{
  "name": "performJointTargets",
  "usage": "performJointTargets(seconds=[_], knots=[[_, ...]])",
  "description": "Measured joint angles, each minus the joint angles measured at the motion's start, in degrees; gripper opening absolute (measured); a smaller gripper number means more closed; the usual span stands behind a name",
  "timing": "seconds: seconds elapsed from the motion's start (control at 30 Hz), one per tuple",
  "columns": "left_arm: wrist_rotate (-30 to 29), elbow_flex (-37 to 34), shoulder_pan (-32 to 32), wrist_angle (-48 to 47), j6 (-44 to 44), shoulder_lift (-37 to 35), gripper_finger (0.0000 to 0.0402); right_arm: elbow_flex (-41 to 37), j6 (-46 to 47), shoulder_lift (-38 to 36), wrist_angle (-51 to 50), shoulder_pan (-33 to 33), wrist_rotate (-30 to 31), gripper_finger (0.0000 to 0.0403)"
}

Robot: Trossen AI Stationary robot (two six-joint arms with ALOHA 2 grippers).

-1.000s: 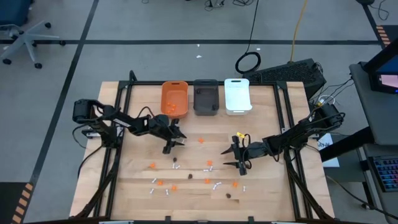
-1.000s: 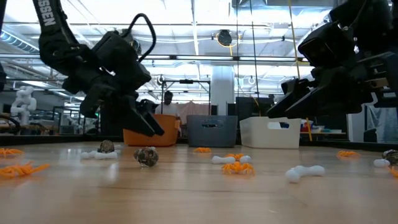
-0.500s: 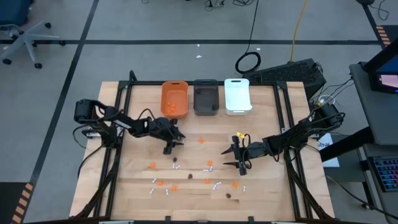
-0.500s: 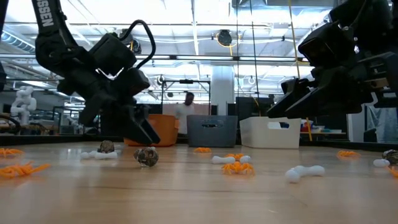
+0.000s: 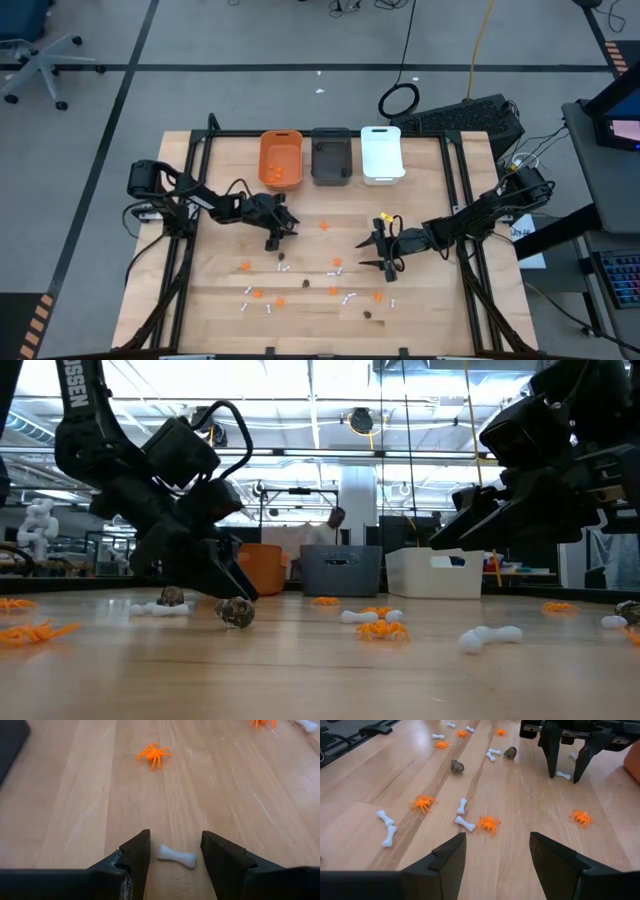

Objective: Sort Halloween decoration
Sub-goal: Put the white bone toy into the white bin

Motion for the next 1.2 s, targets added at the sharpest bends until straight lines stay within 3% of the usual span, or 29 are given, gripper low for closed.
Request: performJointTargets(seconds=[0.53,0.87,1.2], knots=[[1.2,0.1,-0.3,-3.5,-0.5,0.0,0.0178,0.0,0.2,0.0,0.0,0.0,0.0,0.0203],[2.0,0.1,-0.4,-5.8,0.0,0.0,0.0094,0.0,0.2,0.0,0.0,0.0,0.0,0.0203],[2.0,0.0,-0.4,-5.6,-1.0,0.0,0.0082,0.0,0.2,0.0,0.0,0.0,0.0,0.0203]])
